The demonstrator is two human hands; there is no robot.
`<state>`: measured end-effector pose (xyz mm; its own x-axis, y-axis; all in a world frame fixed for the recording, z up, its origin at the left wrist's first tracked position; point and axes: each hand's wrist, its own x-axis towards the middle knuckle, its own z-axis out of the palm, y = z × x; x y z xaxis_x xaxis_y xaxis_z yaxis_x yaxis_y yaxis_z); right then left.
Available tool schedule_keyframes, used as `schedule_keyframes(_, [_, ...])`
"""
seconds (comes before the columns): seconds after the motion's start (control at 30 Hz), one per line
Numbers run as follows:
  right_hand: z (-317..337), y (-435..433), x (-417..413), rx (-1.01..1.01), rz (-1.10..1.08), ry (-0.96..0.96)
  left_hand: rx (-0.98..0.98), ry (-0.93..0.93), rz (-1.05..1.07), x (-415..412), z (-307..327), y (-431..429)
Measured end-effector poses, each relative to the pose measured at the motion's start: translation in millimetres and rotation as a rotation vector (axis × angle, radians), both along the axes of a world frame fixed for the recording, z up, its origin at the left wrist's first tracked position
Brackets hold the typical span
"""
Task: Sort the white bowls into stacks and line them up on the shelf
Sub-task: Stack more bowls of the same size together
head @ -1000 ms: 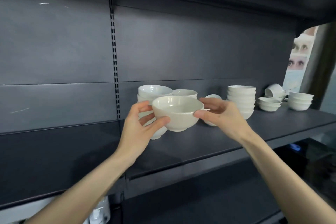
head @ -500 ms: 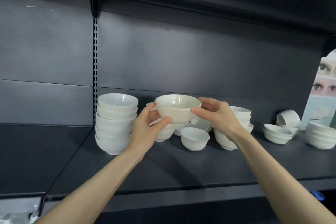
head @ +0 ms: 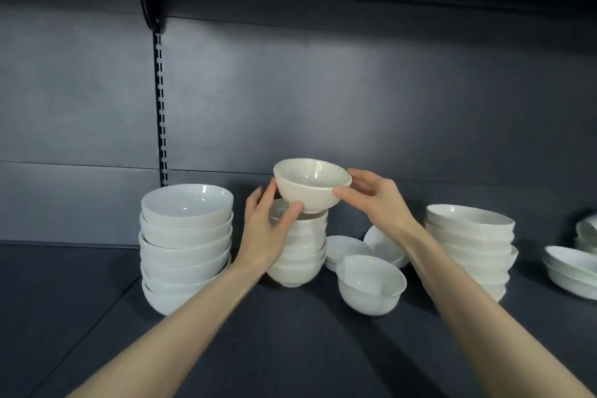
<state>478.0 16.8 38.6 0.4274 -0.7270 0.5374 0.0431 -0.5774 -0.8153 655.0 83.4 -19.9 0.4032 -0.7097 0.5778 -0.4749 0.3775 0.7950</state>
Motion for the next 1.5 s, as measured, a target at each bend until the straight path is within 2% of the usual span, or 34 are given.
schedule_keyframes(0.53, [-26, -63, 19, 0.056, 0.208, 0.099, 0.09, -0.065, 0.174, 0, -27, -7])
schedule_keyframes(0.73, [-35, -66, 21, 0.049, 0.252, 0.124, 0.093, 0.035, 0.131, -2, -35, -10])
schedule_keyframes(1.2, [-30, -73, 24, 0.093, 0.244, 0.151, 0.055, 0.062, 0.071, 1, -49, -17])
schedule_keyframes(1.5, [-36, -77, 26, 0.089, 0.214, 0.155, 0.107, 0.138, 0.05, 1, -57, -15])
